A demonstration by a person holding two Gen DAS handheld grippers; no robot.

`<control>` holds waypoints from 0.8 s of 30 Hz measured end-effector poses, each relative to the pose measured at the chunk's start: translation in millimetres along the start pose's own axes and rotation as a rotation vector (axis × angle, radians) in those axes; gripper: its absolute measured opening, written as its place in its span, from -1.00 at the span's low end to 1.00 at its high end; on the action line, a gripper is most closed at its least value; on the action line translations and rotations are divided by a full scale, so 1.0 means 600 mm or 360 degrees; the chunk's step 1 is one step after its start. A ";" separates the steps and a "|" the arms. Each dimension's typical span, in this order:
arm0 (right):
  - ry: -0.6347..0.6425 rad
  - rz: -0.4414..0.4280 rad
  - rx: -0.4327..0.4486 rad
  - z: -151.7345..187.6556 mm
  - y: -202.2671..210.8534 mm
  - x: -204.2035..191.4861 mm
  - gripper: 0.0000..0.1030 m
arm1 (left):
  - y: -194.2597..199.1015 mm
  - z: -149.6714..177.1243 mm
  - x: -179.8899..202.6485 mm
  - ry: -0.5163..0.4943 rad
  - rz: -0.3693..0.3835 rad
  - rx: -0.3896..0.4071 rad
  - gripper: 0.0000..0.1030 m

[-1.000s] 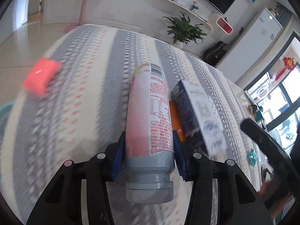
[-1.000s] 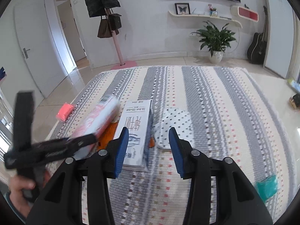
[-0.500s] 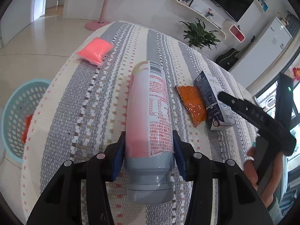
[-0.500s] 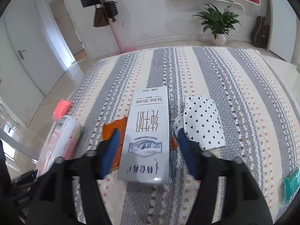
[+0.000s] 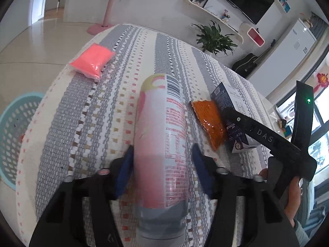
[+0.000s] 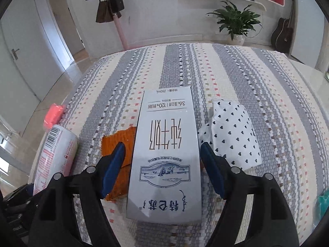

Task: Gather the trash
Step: 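Grasp the pink spray can with the left tool while the right tool grasps the white milk carton, then carry spray can and milk carton over the blue basket and open both tools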

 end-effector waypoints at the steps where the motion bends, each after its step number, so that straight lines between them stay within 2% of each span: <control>1: 0.0012 0.0022 -0.0003 0.000 -0.002 0.001 0.38 | -0.003 -0.001 -0.002 0.0019 0.0016 -0.0003 -0.10; 3: 0.0018 0.0038 -0.0009 0.001 -0.004 0.001 0.36 | -0.004 -0.002 -0.007 0.0037 0.0029 -0.0004 -0.10; 5: 0.0022 0.0047 -0.0011 0.003 -0.004 0.002 0.14 | -0.002 -0.001 -0.008 0.0041 0.0025 0.0005 -0.11; 6: 0.0024 0.0049 -0.0017 0.005 -0.005 0.002 0.11 | -0.001 -0.001 -0.009 0.0044 0.0023 0.0011 -0.11; 8: 0.0030 0.0063 0.0020 0.000 0.001 0.001 0.11 | 0.001 0.000 -0.007 0.0057 0.0029 0.0024 -0.11; 14: 0.0056 -0.0018 0.0109 -0.006 0.020 -0.012 0.10 | 0.026 -0.007 -0.010 0.0080 0.0052 0.0107 -0.11; 18: 0.0059 -0.0065 0.0164 -0.008 0.036 -0.014 0.10 | 0.051 -0.016 -0.022 0.0172 0.0113 0.0195 -0.11; 23: 0.0102 -0.0022 0.0197 -0.009 0.054 -0.022 0.10 | 0.091 -0.033 -0.038 0.0173 0.0093 0.0283 -0.11; 24: 0.0119 0.0021 0.0218 -0.010 0.065 -0.028 0.10 | 0.102 -0.036 -0.043 0.0164 0.0085 0.0301 -0.11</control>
Point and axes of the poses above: each gripper's, at about its wrist camera, not at the fingertips, and y roughly against the way its jaws point, x to its right, z to its underside, the point moved 8 cm from there along -y, roughly the way its jaws point, and after that the axes turned 9 degrees about x, right-handed, at the moved point
